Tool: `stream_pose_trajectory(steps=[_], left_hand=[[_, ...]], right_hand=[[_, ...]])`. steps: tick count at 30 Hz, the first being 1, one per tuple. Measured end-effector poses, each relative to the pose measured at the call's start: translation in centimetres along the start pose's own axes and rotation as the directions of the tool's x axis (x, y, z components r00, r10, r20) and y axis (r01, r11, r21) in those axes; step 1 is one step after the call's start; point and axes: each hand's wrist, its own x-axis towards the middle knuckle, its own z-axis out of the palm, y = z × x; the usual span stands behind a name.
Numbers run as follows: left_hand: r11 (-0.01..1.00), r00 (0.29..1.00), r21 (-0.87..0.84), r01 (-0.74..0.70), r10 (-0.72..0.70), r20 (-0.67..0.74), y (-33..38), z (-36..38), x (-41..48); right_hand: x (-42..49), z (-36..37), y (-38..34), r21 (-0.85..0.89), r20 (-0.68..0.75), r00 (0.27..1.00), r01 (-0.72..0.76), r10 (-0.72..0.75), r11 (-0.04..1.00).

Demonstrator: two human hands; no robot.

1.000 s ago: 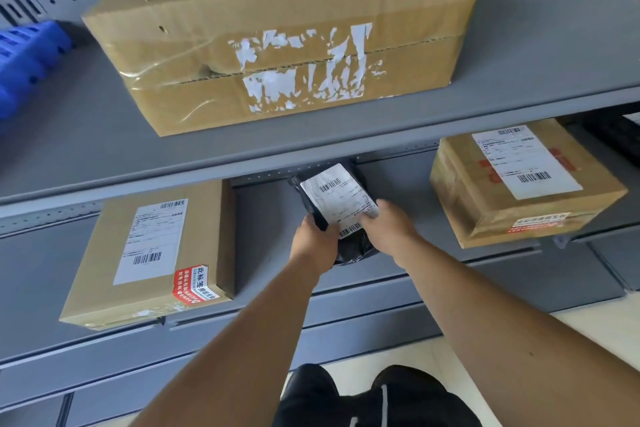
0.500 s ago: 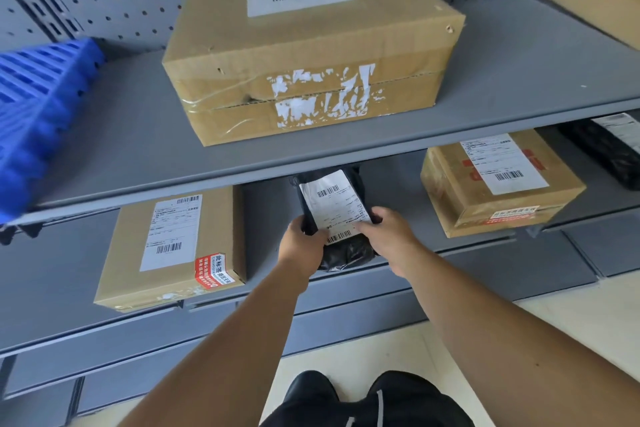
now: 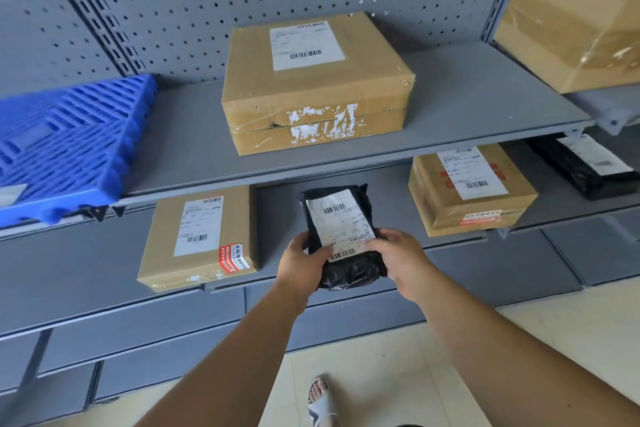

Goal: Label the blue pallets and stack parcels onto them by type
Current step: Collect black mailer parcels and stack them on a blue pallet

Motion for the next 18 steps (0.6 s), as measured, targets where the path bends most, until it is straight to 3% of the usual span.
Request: stream_pose_trajectory(steps=[18], left_hand=[[0.961, 0.978, -0.233, -0.148, 0.107, -0.177, -0.9, -2.9, -18.0]], right_hand=[[-15.2, -1.7, -0.1, 0.043, 0.235, 0.958, 0.16, -0.166, 0.986]])
